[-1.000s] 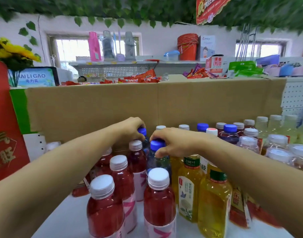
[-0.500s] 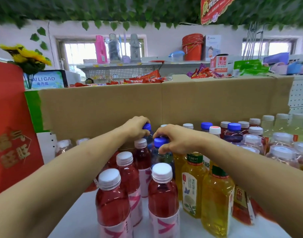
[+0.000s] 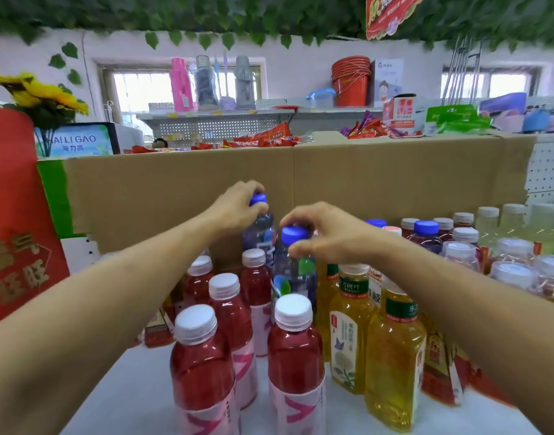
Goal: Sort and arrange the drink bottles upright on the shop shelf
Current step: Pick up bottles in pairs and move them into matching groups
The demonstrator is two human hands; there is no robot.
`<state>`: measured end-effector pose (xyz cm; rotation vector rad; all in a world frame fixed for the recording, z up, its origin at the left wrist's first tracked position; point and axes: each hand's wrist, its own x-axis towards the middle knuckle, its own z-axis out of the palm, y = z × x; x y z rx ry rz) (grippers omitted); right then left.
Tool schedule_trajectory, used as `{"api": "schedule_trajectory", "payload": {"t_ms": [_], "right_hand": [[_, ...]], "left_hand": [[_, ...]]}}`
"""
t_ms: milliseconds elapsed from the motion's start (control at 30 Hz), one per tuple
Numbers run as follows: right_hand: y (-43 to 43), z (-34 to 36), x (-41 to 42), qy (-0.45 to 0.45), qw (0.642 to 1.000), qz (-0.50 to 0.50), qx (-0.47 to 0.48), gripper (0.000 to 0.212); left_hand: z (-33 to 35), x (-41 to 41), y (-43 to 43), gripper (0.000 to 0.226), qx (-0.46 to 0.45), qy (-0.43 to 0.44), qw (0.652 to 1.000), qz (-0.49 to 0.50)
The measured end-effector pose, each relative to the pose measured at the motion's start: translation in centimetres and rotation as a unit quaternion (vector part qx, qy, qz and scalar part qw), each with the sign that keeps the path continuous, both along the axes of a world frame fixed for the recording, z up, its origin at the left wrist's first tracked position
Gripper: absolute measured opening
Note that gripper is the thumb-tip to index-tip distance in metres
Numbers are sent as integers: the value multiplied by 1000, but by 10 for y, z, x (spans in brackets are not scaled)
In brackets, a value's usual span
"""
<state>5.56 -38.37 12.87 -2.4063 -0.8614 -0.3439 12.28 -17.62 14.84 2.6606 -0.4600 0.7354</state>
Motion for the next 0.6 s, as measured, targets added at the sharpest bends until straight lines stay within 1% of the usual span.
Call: {"api": "schedule_trajectory", "payload": {"t_ms": [133, 233, 333, 433, 533, 600], "right_hand": [[-5, 27, -9, -28, 988, 8, 149, 44], [-2, 37, -15, -63, 968, 6, 241, 42], [3, 46, -23, -86, 943, -5, 322, 37], [2, 59, -38, -117, 915, -11, 386, 32], [-8, 74, -56, -124, 884, 10, 451, 29], [-18, 82, -68, -127, 863, 15, 489, 23]], "left_hand": [[35, -27, 2, 35, -96, -91, 991, -36], [52, -47, 1, 36, -173, -147, 973, -50], [64, -69, -4, 34, -247, -186, 948, -74], [79, -93, -15, 31, -291, -226, 924, -99], [93, -120, -25, 18, -330, -248, 899, -145], [102, -137, -28, 18, -340, -280, 885, -152]]}}
